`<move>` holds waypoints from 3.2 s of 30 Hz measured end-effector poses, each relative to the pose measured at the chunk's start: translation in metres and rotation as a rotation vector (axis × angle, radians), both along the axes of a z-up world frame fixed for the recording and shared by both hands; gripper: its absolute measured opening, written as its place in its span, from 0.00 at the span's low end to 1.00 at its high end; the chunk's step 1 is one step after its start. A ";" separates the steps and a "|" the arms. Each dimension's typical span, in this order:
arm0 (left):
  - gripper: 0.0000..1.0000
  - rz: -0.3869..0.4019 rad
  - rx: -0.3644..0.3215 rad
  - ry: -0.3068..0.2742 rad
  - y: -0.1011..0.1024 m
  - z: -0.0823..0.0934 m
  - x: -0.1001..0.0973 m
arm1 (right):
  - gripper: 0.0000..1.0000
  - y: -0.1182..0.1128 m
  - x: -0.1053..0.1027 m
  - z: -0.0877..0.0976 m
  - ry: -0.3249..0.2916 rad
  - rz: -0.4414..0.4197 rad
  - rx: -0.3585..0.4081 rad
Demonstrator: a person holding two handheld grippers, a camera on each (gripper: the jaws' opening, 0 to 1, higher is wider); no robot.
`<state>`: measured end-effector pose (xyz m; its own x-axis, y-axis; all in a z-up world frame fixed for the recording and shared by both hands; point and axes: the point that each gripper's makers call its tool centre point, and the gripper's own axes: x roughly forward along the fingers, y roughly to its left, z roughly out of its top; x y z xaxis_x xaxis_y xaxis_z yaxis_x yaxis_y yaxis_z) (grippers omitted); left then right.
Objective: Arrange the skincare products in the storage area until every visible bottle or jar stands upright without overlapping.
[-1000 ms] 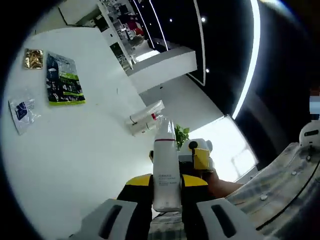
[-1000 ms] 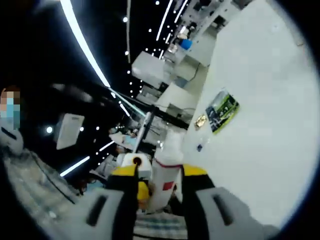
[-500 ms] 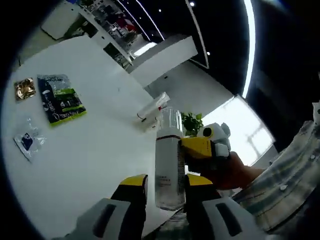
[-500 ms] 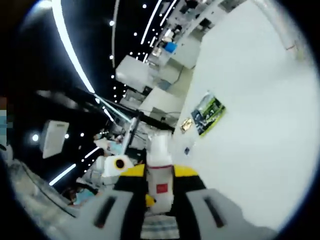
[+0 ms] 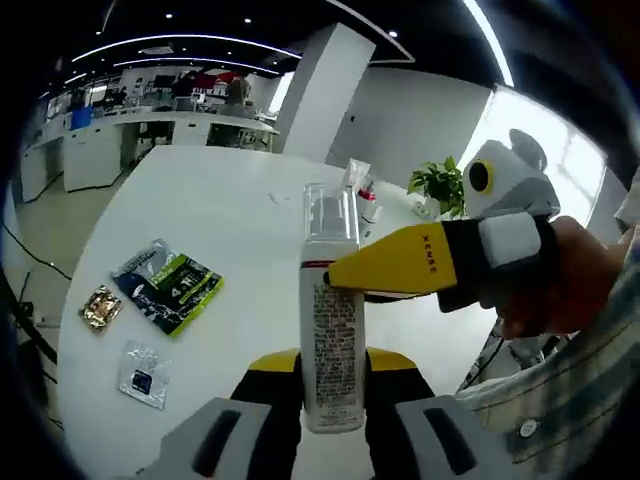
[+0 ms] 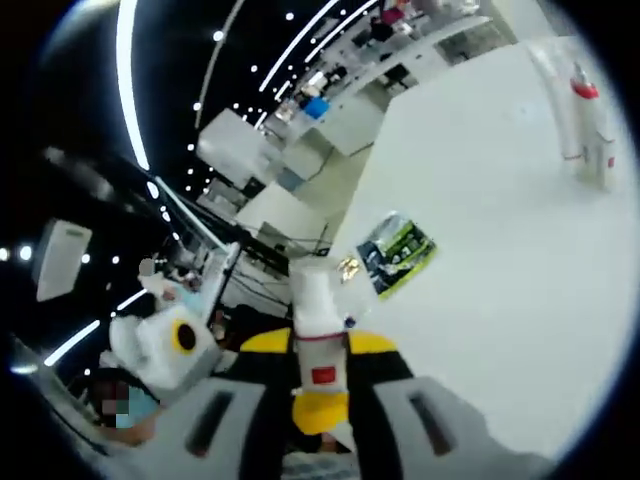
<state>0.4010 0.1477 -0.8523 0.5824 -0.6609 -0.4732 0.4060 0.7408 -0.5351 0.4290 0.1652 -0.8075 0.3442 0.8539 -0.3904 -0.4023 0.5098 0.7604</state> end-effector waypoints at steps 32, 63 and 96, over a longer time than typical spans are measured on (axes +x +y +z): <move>0.22 -0.211 -0.446 0.022 -0.029 0.039 -0.038 | 0.21 0.008 -0.036 0.025 -0.141 0.411 -0.001; 0.34 0.031 -0.301 0.128 -0.007 -0.008 -0.043 | 0.22 -0.054 0.046 -0.003 -0.329 0.198 -0.195; 0.31 0.051 -0.240 0.196 -0.005 -0.006 -0.069 | 0.21 -0.175 0.153 -0.045 -0.678 -0.208 -0.353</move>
